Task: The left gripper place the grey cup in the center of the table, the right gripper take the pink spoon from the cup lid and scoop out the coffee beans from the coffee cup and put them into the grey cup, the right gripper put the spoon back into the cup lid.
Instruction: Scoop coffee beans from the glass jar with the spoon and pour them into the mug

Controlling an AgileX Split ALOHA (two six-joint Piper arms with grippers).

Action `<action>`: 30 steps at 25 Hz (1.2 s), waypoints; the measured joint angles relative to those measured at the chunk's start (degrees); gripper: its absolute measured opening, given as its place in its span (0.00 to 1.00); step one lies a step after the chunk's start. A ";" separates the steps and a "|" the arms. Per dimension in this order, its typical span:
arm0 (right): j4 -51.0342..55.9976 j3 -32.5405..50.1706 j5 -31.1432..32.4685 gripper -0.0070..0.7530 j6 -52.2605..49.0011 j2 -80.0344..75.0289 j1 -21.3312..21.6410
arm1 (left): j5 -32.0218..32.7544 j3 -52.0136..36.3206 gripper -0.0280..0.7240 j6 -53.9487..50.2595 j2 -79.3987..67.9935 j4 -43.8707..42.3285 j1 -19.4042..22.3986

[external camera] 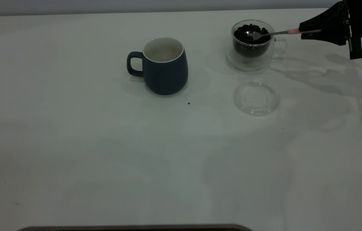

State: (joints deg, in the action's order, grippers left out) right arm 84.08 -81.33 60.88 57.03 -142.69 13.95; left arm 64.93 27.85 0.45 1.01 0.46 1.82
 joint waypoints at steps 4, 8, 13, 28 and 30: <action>0.52 0.00 1.16 0.15 -1.21 0.00 0.12 | 0.00 0.00 0.79 0.00 0.00 0.00 0.00; 1.38 0.00 3.50 0.15 -2.00 0.00 0.81 | 0.00 0.00 0.79 0.00 0.00 0.00 0.00; 2.35 0.00 4.36 0.15 -3.60 0.00 0.85 | 0.00 0.00 0.79 0.00 0.00 0.00 0.00; 11.39 0.00 4.36 0.15 -3.25 0.00 -12.31 | 0.00 0.00 0.79 0.10 0.00 0.00 0.00; 12.15 0.00 4.36 0.15 -2.68 0.00 -13.95 | 0.00 0.00 0.79 0.10 0.00 0.00 0.00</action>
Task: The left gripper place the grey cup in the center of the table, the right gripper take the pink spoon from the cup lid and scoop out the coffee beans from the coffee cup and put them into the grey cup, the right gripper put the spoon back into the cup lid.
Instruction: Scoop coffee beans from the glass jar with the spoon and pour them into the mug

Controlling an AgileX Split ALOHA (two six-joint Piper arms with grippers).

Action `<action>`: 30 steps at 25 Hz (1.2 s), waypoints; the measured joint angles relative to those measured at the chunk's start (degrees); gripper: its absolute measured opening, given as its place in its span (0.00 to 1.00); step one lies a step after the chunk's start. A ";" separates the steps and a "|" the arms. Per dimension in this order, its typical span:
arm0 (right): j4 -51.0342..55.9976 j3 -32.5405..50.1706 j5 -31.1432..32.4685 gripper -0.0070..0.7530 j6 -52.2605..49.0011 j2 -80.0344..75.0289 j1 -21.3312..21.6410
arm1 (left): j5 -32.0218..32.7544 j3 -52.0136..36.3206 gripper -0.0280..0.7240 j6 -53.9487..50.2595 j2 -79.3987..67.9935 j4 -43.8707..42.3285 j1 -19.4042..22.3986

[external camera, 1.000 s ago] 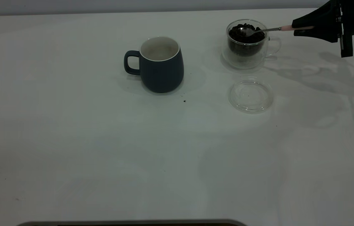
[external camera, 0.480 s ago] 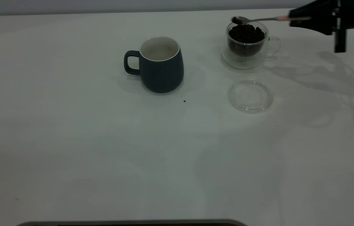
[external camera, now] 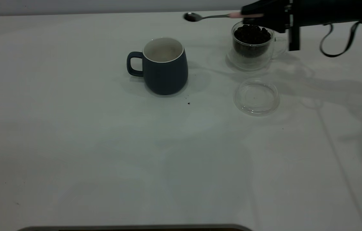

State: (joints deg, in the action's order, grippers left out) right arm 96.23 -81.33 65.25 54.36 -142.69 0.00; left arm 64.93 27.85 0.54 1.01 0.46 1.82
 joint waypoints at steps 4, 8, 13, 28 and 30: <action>0.54 0.00 0.00 0.15 3.45 0.00 -2.55 | 0.00 0.00 0.79 0.00 0.00 0.00 0.00; 0.33 0.00 0.02 0.15 7.51 0.00 -3.24 | 0.00 0.00 0.79 0.00 0.00 0.00 0.00; -0.59 0.00 -0.30 0.15 12.34 0.00 -3.88 | 0.00 0.00 0.79 0.00 0.00 0.00 0.00; 0.43 0.00 -8.09 0.15 47.35 0.00 -4.44 | 0.00 0.00 0.79 -0.11 0.00 0.00 0.00; 0.34 0.05 -7.08 0.15 47.59 0.19 -4.38 | 0.00 0.00 0.79 -0.11 0.00 0.00 0.00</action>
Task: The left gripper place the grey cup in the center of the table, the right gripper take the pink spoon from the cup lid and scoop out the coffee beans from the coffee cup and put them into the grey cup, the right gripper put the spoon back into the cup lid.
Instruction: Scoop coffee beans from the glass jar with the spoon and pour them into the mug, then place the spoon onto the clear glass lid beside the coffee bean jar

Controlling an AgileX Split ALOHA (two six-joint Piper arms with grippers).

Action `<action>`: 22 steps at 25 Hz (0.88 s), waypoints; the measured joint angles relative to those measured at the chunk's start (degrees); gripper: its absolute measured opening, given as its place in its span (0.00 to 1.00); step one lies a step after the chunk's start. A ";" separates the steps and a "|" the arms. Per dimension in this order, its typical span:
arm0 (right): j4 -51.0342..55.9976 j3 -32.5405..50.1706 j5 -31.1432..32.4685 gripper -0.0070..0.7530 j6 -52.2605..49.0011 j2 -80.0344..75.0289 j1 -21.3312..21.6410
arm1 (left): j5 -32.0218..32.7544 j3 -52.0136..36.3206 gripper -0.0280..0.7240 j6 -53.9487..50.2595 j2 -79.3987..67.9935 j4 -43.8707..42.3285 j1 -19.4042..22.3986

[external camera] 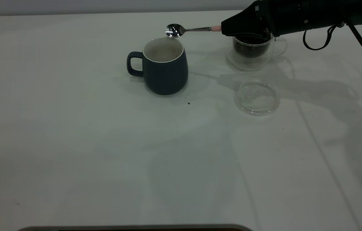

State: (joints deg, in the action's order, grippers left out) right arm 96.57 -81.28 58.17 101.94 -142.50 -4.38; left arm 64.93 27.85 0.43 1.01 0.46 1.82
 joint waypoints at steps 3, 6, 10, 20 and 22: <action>-1.79 1.55 0.39 0.15 -1.54 2.18 0.09 | 0.00 0.00 0.79 0.00 0.00 0.00 0.00; -3.32 5.55 1.49 0.15 -6.80 6.63 1.24 | 0.00 0.00 0.79 0.00 0.00 0.00 0.00; -3.39 14.62 1.98 0.15 -15.40 13.38 6.29 | 0.00 0.00 0.79 0.00 0.00 0.00 0.00; -3.00 31.40 -6.51 0.15 -31.74 13.91 18.18 | 0.00 0.00 0.79 0.00 0.00 0.00 0.00; -2.23 31.20 -6.94 0.15 -31.48 11.14 18.33 | 0.00 0.00 0.79 0.07 0.00 0.00 0.00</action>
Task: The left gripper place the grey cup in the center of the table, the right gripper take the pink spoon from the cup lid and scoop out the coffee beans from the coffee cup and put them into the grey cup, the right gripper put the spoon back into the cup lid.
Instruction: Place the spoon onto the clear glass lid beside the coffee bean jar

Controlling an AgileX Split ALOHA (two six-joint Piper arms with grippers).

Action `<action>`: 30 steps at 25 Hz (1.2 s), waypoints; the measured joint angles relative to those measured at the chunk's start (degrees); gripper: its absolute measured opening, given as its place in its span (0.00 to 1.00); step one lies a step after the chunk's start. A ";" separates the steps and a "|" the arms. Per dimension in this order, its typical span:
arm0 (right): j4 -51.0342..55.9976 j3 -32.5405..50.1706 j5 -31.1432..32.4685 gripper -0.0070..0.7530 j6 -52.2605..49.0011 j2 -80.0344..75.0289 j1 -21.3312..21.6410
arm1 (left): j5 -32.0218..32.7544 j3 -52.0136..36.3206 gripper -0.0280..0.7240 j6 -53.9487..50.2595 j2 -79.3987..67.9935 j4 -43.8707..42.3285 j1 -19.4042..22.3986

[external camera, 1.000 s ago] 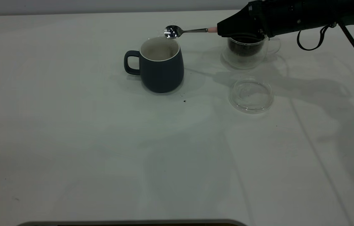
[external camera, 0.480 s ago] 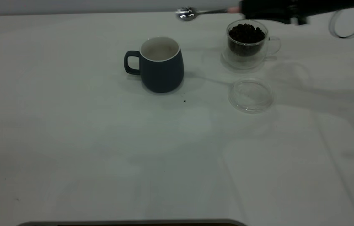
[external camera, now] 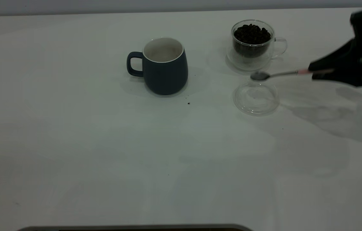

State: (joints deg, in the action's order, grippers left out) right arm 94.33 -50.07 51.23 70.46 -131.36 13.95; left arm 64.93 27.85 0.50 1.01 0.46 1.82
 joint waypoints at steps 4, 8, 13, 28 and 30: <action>2.78 -1.84 2.41 0.15 3.27 -6.96 0.44 | 0.00 0.00 0.79 0.05 0.00 0.00 0.00; 5.34 -2.97 4.78 0.15 6.09 -11.05 0.89 | 0.02 0.00 0.79 0.05 0.00 0.00 0.00; 6.22 -5.31 6.27 0.15 8.64 -13.28 0.78 | 0.02 0.00 0.79 0.05 0.00 0.00 0.00; 9.08 -7.28 10.25 0.29 11.97 -19.82 0.26 | 0.02 0.00 0.79 0.00 0.00 0.00 0.00; 9.13 -7.28 10.75 0.44 11.97 -20.08 0.26 | 0.02 0.00 0.79 -0.01 0.00 0.00 0.00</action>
State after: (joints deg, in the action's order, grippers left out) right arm 103.47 -57.35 61.98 82.43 -151.44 14.21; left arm 64.94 27.85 0.49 1.01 0.46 1.82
